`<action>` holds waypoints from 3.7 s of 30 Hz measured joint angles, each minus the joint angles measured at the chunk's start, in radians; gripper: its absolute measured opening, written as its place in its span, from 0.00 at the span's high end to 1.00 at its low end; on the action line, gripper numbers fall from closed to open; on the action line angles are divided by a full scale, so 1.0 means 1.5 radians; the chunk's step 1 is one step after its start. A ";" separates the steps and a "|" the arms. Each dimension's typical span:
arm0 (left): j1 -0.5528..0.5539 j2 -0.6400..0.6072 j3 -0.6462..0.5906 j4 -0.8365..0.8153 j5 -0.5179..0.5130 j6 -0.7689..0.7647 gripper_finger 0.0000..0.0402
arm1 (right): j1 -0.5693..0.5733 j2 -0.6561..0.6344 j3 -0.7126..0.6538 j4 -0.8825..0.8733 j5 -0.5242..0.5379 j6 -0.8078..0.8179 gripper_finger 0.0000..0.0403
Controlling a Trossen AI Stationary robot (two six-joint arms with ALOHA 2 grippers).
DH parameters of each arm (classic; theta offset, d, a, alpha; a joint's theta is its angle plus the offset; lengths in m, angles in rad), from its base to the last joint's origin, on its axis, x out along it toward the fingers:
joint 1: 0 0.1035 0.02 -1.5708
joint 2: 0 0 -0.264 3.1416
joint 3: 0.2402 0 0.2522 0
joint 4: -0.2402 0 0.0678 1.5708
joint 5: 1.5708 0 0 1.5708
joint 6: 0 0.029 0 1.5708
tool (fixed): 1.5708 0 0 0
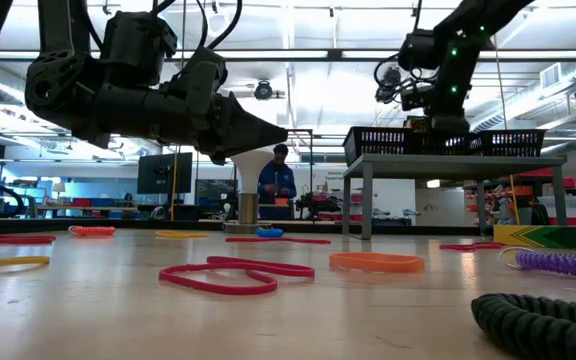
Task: Pick & Place Office Desk Supplies
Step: Put the yellow crayon box into the middle black basket on the shelf, then put the yellow rubberband into the right black basket on the shelf
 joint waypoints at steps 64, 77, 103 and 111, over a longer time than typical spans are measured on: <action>-0.251 -0.001 0.172 -0.565 -0.201 -0.056 0.94 | 0.768 -0.299 -0.546 0.782 0.147 0.426 0.99; -0.403 -0.001 0.387 -1.047 -0.206 -0.352 0.69 | 0.884 -0.166 -0.582 0.914 0.190 0.431 0.99; -0.467 0.063 0.454 -1.349 -0.080 -0.837 0.58 | 0.889 -0.104 -0.582 0.965 0.186 0.423 0.99; -0.466 0.069 0.454 -1.357 -0.096 -0.837 0.66 | 0.889 -0.104 -0.582 0.966 0.186 0.423 0.99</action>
